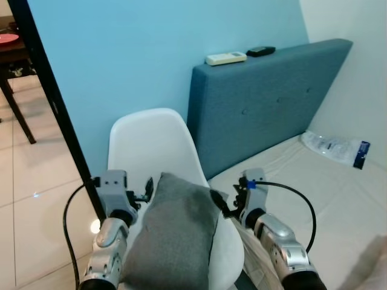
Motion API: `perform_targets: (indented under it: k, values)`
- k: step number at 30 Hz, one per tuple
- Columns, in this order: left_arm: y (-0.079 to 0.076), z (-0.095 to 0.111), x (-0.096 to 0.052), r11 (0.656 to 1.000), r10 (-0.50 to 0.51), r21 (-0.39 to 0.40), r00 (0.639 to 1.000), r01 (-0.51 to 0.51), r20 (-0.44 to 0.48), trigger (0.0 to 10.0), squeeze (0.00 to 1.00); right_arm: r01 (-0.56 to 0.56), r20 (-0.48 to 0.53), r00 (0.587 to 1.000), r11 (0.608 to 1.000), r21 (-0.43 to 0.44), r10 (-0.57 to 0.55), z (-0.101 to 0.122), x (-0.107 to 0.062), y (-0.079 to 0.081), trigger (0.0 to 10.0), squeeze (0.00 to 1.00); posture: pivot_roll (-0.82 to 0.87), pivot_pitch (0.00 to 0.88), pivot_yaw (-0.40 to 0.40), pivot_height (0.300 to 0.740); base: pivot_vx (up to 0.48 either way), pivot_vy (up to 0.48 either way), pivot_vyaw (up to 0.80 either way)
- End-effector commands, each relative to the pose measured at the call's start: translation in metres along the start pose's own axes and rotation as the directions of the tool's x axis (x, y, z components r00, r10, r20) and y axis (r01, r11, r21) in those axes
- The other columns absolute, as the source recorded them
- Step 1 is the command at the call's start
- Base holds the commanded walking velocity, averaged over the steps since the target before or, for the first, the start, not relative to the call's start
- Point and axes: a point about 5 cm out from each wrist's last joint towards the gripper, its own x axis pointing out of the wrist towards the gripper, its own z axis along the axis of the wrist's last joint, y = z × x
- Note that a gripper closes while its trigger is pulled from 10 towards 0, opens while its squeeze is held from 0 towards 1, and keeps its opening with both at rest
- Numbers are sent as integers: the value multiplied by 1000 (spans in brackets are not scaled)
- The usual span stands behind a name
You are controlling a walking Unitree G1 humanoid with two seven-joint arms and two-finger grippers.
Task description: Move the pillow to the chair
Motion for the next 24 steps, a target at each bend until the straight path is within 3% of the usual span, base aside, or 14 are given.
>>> perform_targets:
  k: [1, 6, 16, 19, 22, 24]
  values:
    - [1, -5, -2, 1000, -1, 10, 1000, 2, -29, 10000, 0, 24, -8, 1000, 1000, 11, -24, -4, 0, -3, 10000, 0, -68, 0, -58, 740, 0, 0, 0]
    - [3, -9, -1, 1000, -1, 29, 998, 3, -68, 10000, 0, 101, -21, 995, 995, 23, -100, -9, 1, -11, 10000, 0, -70, 0, -45, 740, 0, 0, 0]
    - [-1, -14, 1, 999, -2, 37, 995, 6, -95, 10000, 0, 95, -9, 995, 994, 45, -95, -15, 1, -10, 10000, 0, -89, 0, -16, 740, 0, 0, 0]
    - [-2, -12, -8, 998, 30, 53, 996, -26, -82, 10000, 0, -39, 22, 999, 999, -15, 39, -16, -9, 8, 10000, 0, -85, 0, -16, 740, 0, 0, 0]
    - [-4, -11, -18, 999, 25, 37, 997, -22, -71, 10000, 0, -79, 45, 996, 996, -49, 81, -15, -20, 16, 10000, 0, -82, 0, -22, 740, 0, 0, 0]
    - [-6, -14, -35, 1000, 14, 29, 997, -11, -79, 10000, 0, -64, 64, 996, 996, -67, 69, -19, -37, 18, 10000, 0, -82, 0, -25, 740, 0, 0, 0]
